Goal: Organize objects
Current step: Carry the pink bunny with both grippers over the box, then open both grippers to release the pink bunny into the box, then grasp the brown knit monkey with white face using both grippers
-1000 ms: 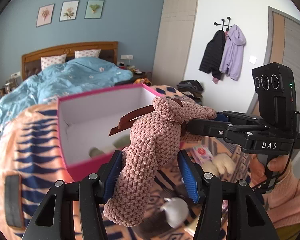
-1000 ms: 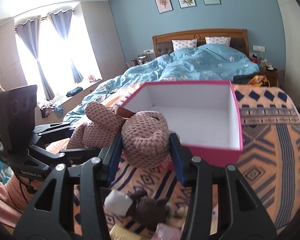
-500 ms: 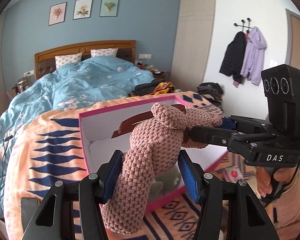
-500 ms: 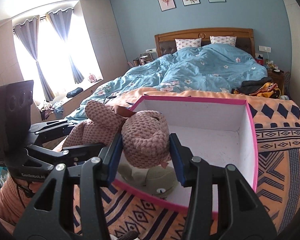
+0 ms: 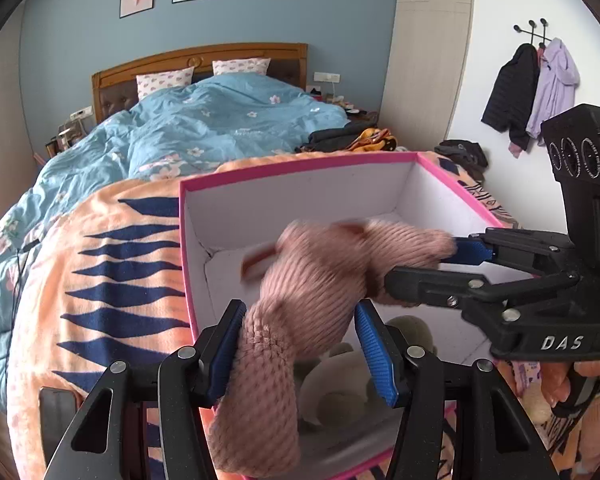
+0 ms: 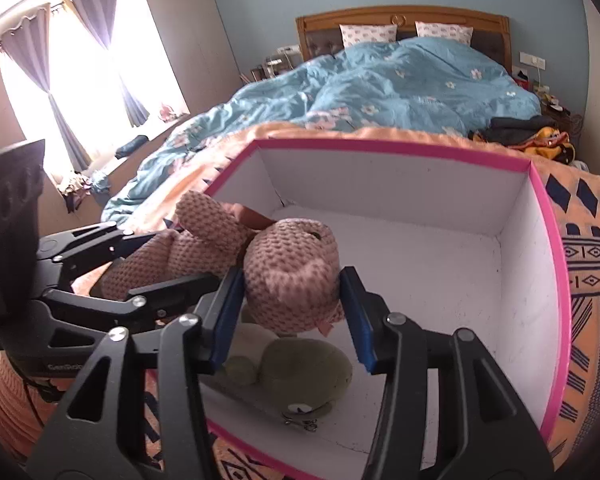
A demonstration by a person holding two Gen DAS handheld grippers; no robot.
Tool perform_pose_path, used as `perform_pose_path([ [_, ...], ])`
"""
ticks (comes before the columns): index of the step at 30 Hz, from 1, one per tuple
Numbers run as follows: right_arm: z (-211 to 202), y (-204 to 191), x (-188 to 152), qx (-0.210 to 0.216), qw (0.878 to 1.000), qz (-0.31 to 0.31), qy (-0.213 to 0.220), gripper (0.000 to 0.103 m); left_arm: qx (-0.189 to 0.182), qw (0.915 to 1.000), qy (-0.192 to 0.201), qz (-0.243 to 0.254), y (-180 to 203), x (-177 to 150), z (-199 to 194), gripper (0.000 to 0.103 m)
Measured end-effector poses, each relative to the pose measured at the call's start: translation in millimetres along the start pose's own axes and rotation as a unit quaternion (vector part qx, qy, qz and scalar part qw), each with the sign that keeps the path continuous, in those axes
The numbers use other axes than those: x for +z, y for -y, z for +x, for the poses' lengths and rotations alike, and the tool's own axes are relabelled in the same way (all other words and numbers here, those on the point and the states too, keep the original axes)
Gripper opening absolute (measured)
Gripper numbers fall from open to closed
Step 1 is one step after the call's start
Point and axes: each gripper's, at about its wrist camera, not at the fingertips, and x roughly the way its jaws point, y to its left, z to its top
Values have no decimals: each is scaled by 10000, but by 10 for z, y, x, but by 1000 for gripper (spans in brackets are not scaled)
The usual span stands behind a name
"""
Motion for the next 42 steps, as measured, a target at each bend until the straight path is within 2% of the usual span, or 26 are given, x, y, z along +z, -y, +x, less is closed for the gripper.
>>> perform_pose_path([
  [5, 58, 69, -46, -123, 9997, 164, -98, 55, 195, 9998, 104, 20, -2, -30, -25, 57],
  [11, -88, 114, -122, -36, 9994, 332, 21, 56, 128, 9992, 381, 68, 58, -112, -186, 59],
  [19, -643, -21, -250, 402, 9974, 267, 533, 56, -336, 9959, 843, 37, 149, -279, -622, 73],
  [22, -893, -98, -339, 557, 9954, 170, 760, 61, -581, 9929, 1028, 107, 215, -381, -837, 80],
  [25, -1124, -182, -477, 710, 9933, 29, 916, 62, -783, 9902, 1114, 298, 349, -528, -1015, 81],
  [29, -1389, -235, -715, 926, 9901, -79, 1054, 63, -1012, 9886, 978, 543, 548, -764, -1100, 82],
  [32, -1463, -222, -946, 912, 9909, -44, 984, 63, -1067, 9885, 805, 705, 707, -970, -1079, 82],
  [36, -1337, -200, -1272, 723, 9958, 34, 561, 63, -1113, 9893, 532, 776, 866, -1238, -978, 82],
  [39, -1185, -172, -1485, 584, 9979, 132, 245, 63, -989, 9914, 296, 804, 963, -1378, -861, 82],
  [42, -1105, -103, -1609, 566, 9979, 306, 112, 64, -832, 9928, 105, 856, 1029, -1456, -751, 81],
])
